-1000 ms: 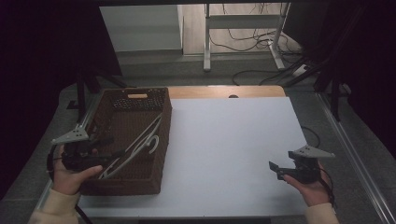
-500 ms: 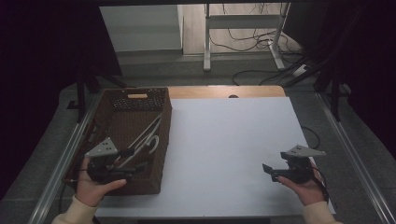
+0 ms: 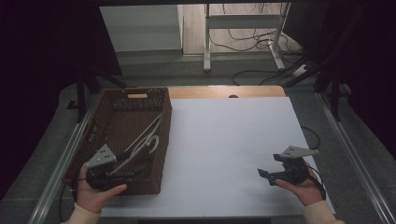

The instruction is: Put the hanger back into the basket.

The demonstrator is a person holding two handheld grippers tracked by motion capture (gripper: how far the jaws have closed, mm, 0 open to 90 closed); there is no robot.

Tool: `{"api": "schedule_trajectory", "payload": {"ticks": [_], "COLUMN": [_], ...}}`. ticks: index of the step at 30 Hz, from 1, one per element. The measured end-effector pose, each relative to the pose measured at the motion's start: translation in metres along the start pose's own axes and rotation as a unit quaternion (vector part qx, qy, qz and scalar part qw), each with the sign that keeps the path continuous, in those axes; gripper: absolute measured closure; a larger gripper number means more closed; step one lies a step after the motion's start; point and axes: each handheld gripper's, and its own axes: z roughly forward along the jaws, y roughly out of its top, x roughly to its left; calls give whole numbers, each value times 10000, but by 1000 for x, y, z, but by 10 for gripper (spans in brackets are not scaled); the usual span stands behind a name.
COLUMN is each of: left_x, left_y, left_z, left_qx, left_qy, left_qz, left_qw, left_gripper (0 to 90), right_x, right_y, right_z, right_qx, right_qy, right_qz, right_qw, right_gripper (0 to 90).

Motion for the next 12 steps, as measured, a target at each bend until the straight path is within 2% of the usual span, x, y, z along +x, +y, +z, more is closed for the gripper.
{"api": "schedule_trajectory", "payload": {"ticks": [5, 12], "left_x": [2, 3], "left_y": [0, 0], "left_z": [-1, -5], "left_qx": [-2, -6], "left_qy": [-61, -65], "left_qz": [42, 115], "left_qw": [10000, 9999], "left_gripper": [252, 246], "right_x": [0, -3], "right_y": [0, -1], "right_z": [-2, -3], "right_qx": [-26, -118], "right_qy": [-42, -234], "right_qz": [-12, 69], "right_qw": [10000, 9996], "right_gripper": [126, 130]}}
